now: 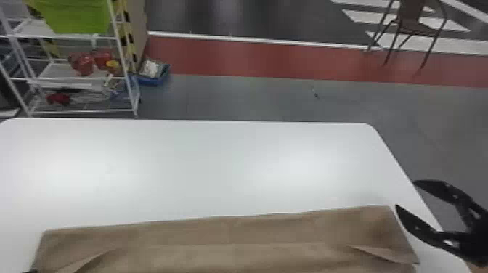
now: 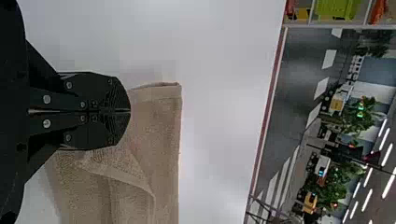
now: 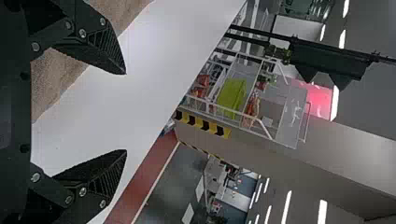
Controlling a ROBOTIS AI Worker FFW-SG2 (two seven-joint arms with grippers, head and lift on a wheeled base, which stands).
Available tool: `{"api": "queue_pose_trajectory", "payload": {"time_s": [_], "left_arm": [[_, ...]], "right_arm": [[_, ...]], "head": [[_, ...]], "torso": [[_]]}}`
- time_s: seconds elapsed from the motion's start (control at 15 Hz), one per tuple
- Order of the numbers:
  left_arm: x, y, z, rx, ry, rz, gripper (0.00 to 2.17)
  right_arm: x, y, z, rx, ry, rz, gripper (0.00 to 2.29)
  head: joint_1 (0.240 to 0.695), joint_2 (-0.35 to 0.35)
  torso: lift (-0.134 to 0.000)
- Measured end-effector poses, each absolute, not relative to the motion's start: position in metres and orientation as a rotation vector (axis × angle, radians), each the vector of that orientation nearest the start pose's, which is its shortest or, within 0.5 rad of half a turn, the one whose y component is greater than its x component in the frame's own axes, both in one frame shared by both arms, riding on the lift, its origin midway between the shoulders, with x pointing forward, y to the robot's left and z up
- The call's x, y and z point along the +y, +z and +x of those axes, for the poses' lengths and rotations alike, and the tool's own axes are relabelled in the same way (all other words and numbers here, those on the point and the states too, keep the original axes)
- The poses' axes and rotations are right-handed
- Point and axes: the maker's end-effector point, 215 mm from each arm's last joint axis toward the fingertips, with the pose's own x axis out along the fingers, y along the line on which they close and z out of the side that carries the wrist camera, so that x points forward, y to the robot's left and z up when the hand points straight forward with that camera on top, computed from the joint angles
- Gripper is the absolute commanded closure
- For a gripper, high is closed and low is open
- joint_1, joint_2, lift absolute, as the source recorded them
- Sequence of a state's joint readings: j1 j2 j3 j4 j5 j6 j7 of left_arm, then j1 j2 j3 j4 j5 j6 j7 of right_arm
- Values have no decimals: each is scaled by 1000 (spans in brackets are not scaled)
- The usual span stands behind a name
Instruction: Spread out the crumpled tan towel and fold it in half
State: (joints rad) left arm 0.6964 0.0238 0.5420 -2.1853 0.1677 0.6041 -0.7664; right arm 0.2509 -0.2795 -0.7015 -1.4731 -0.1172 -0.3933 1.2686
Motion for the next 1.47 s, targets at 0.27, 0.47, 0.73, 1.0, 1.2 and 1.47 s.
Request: {"api": "queue_pose_trajectory", "payload": {"time_s": [0.27, 0.47, 0.73, 1.0, 1.2, 1.47], "left_arm": [[360, -464, 280, 665, -279, -148, 1416], [378, -459, 275, 669, -268, -137, 1413], [379, -435, 280, 613, -273, -148, 1413], [361, -428, 280, 597, -304, -175, 1413], [355, -427, 282, 606, -304, -173, 1413], [351, -432, 278, 643, -296, -185, 1413]], "right_arm": [[-438, -354, 383, 52, 619, -383, 333], [-437, -346, 380, 45, 624, -403, 333], [-415, -336, 370, 49, 688, -430, 333], [-375, -325, 377, 96, 793, -523, 329], [-357, -291, 399, 93, 812, -565, 336], [-305, -296, 421, 288, 892, -533, 417]], "head": [[695, -148], [695, -110], [695, -65], [695, -31], [695, -7], [695, 57]], "torso": [[-122], [-122], [-122], [-122], [-122], [-122]]}}
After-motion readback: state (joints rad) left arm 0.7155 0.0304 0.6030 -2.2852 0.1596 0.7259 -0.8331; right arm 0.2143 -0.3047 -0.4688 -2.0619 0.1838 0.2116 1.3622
